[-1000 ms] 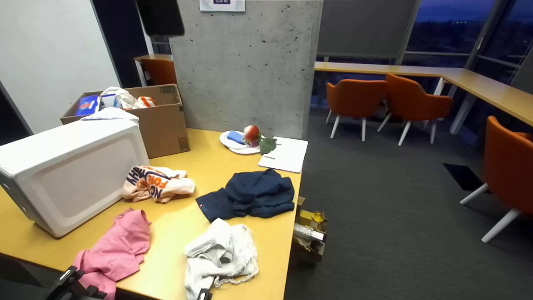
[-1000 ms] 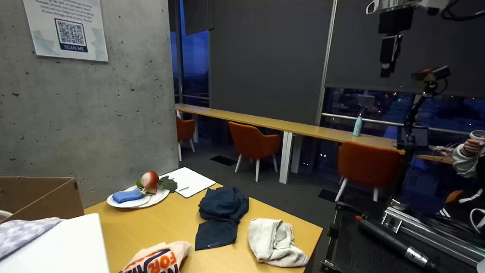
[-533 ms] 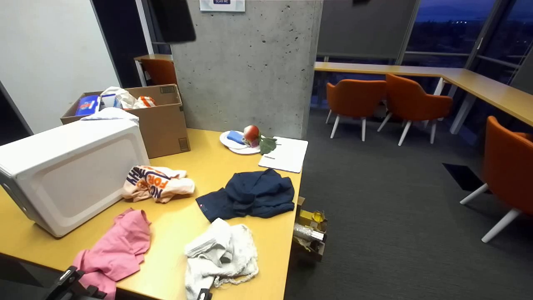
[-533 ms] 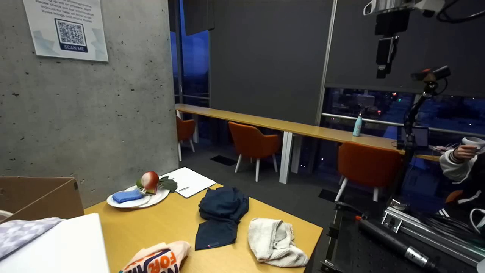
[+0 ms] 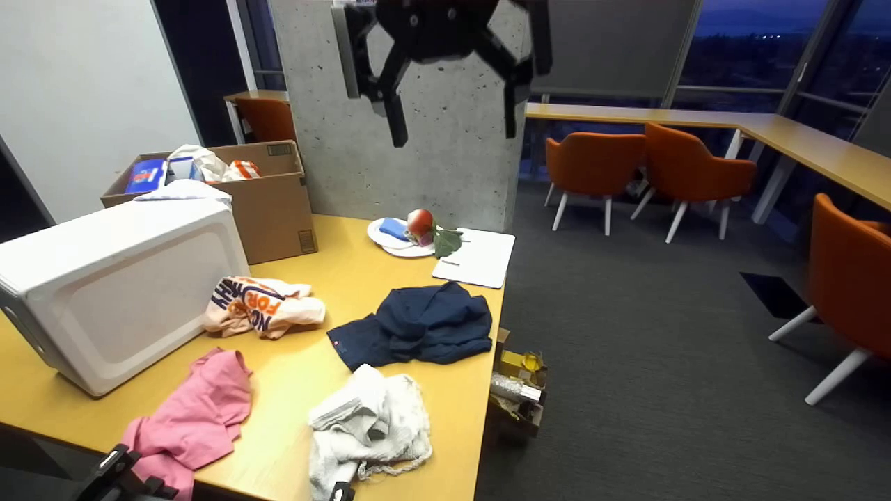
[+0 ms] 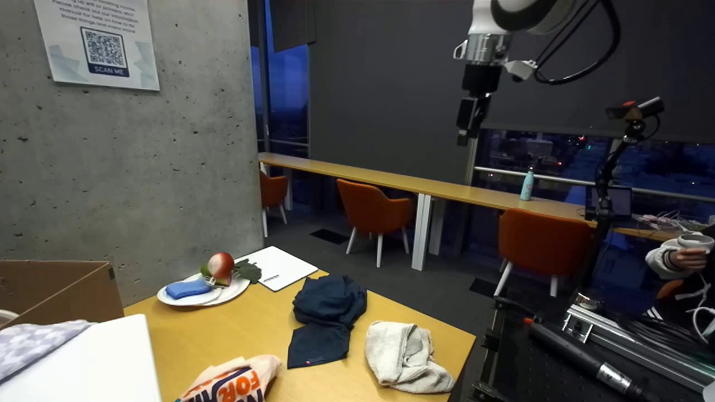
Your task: Put the clothes together
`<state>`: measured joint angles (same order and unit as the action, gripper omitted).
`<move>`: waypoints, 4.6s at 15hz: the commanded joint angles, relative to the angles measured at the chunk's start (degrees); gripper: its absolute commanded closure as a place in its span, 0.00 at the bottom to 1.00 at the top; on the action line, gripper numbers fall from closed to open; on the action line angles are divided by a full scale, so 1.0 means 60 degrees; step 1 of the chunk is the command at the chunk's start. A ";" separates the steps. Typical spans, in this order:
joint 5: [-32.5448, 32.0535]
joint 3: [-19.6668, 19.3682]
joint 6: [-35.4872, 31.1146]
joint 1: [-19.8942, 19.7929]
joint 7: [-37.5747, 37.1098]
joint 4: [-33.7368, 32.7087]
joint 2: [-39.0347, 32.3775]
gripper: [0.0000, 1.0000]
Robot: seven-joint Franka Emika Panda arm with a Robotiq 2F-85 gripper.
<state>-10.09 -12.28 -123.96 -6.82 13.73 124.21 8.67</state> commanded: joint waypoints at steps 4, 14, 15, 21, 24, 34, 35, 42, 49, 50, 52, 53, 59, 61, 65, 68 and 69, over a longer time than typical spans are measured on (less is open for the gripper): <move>0.1994 0.0778 -0.1151 0.0089 0.0645 -0.2789 -0.4232 0.00; 0.1165 0.1568 -0.1682 0.0780 -0.1044 -0.7646 -0.9771 0.00; 0.1121 0.1565 -0.1606 0.0861 -0.1140 -0.8023 -1.0138 0.00; 0.1004 0.1421 -0.1373 0.0848 -0.1544 -1.0020 -1.2356 0.00; 0.1020 0.1454 -0.1257 0.0885 -0.1598 -1.1186 -1.3431 0.00; 0.1094 0.1299 -0.0465 0.1010 -0.1745 -1.4059 -1.5996 0.00; 0.1004 0.1332 -0.0486 0.0959 -0.1782 -1.4116 -1.6104 0.00; 0.0977 0.1360 -0.0726 0.0970 -0.1811 -1.3486 -1.5732 0.66; 0.1029 0.1362 0.0299 0.1117 -0.2094 -1.4399 -1.5657 1.00; 0.1002 0.1331 0.0507 0.1193 -0.2177 -1.4683 -1.5642 0.99; 0.0972 0.1320 0.1026 0.1350 -0.2257 -1.5461 -1.5658 0.98; 0.0958 0.1320 0.1219 0.1420 -0.2276 -1.5793 -1.5637 0.98; 0.0980 0.1453 0.2238 0.2230 -0.2511 -1.7367 -1.5418 0.98; 0.0962 0.1455 0.2096 0.2650 -0.2654 -1.6730 -1.4641 0.98; 0.0988 0.1581 0.2320 0.3349 -0.2548 -1.6731 -1.3940 0.98; 0.0973 0.1659 0.2575 0.3883 -0.2490 -1.6673 -1.3574 0.98; 0.0961 0.1672 0.2688 0.3994 -0.2435 -1.6614 -1.3526 0.98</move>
<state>-3.46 -3.35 -110.74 15.51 -1.31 23.50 -74.57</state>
